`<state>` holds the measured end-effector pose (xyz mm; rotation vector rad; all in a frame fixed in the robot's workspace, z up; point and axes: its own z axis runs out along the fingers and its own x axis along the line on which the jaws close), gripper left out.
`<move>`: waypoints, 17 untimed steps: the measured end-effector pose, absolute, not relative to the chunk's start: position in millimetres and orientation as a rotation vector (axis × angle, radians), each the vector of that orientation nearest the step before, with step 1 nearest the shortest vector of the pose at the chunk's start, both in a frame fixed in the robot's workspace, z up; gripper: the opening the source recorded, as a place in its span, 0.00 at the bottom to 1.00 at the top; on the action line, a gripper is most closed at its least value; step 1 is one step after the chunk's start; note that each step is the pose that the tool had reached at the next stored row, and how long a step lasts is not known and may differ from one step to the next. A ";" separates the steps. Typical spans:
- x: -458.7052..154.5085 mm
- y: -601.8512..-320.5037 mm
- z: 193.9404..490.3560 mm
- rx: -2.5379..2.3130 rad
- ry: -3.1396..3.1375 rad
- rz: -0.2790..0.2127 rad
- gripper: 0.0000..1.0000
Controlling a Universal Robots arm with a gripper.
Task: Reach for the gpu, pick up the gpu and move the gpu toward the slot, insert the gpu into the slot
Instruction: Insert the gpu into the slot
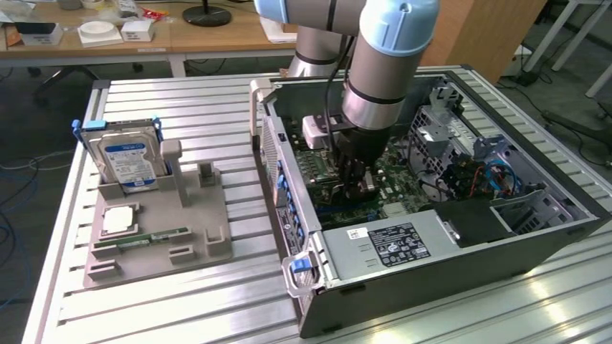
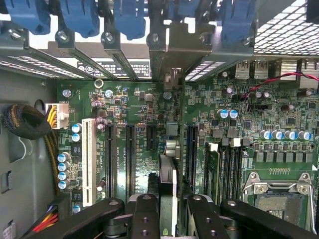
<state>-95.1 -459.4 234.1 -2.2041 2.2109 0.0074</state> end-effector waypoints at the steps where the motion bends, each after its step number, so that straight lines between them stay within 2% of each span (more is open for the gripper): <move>1: -95.2 -459.4 233.9 -2.204 2.211 0.007 0.27; 17: -96.9 -459.4 228.4 -2.204 2.211 0.007 0.27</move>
